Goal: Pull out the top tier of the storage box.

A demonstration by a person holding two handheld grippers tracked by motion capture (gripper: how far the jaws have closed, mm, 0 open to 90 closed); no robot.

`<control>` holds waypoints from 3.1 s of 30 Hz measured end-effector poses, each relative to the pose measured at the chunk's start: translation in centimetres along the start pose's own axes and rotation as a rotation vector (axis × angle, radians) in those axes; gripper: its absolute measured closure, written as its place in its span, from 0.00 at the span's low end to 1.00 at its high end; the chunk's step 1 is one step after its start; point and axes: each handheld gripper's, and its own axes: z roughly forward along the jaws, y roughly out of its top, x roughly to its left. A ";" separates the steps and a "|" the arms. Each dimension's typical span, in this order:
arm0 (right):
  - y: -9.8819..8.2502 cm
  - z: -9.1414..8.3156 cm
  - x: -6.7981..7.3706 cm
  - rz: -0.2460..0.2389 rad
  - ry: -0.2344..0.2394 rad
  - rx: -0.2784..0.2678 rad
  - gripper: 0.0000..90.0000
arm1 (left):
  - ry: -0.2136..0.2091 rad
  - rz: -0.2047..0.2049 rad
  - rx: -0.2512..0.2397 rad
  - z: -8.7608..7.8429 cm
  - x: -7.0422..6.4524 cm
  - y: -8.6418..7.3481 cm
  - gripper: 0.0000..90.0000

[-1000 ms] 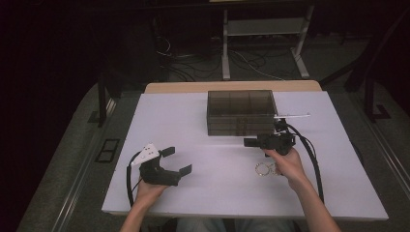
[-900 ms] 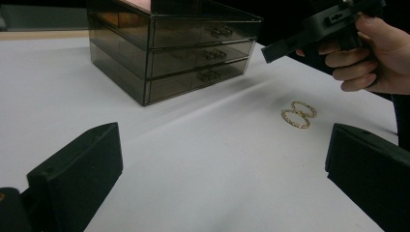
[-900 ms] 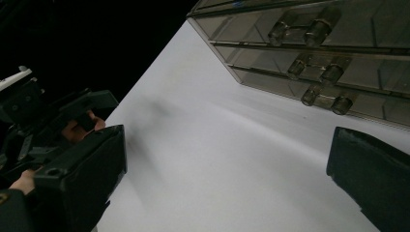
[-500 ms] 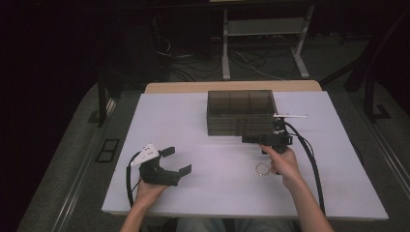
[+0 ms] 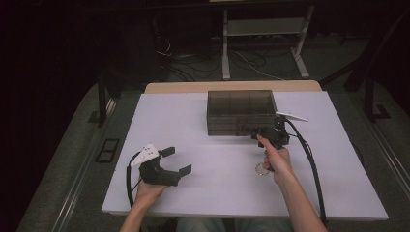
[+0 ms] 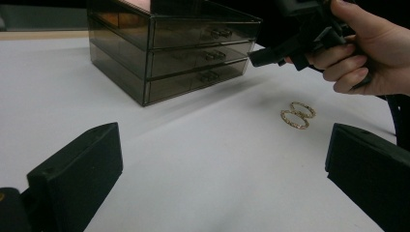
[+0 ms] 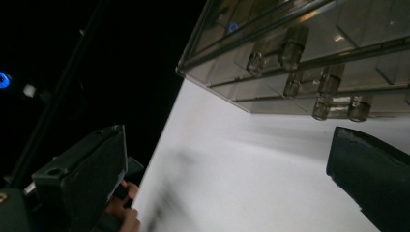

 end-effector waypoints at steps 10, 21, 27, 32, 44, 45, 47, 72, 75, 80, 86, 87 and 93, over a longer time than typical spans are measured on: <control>-0.3 0.9 -0.6 0.107 0.064 -0.092 0.00 | -0.002 0.002 -0.001 0.0 0.0 0.0 0.00; -0.4 1.3 -1.0 0.166 0.039 -0.178 0.12 | -0.004 0.003 0.000 0.0 0.0 0.0 0.00; -0.4 1.4 -1.4 0.178 -0.026 -0.221 0.31 | -0.005 0.002 -0.001 0.0 0.0 0.0 0.00; -0.3 1.4 -1.7 0.189 -0.042 -0.230 0.42 | -0.005 0.000 0.001 0.0 0.1 0.0 0.00; -0.1 1.2 -1.8 0.251 -0.060 -0.248 0.67 | -0.006 0.002 0.003 0.1 0.1 0.0 0.00; -0.1 1.2 -1.9 0.255 -0.058 -0.247 0.69 | -0.006 0.004 0.003 0.1 0.1 0.0 0.00; -0.1 1.3 -1.9 0.262 -0.057 -0.247 0.72 | -0.006 0.002 0.002 0.1 0.1 0.0 0.00; -0.4 1.9 -2.5 0.353 0.030 -0.274 0.87 | -0.010 0.006 0.008 0.2 0.1 0.0 0.00; -0.5 1.9 -2.4 0.367 0.023 -0.281 0.88 | -0.010 0.006 0.007 0.1 0.1 0.0 0.00; -0.7 2.0 -2.3 0.411 0.034 -0.285 0.89 | -0.011 0.005 0.007 0.1 0.1 0.0 0.00; -0.8 2.0 -2.0 0.414 0.023 -0.291 0.89 | -0.008 0.005 0.005 0.1 0.1 0.0 0.00; -0.8 2.0 -2.0 0.414 0.022 -0.292 0.89 | -0.009 0.006 0.006 0.1 0.1 0.0 0.00; -0.9 1.8 -1.8 0.415 0.016 -0.287 0.89 | -0.010 0.007 0.008 0.1 0.1 0.0 0.00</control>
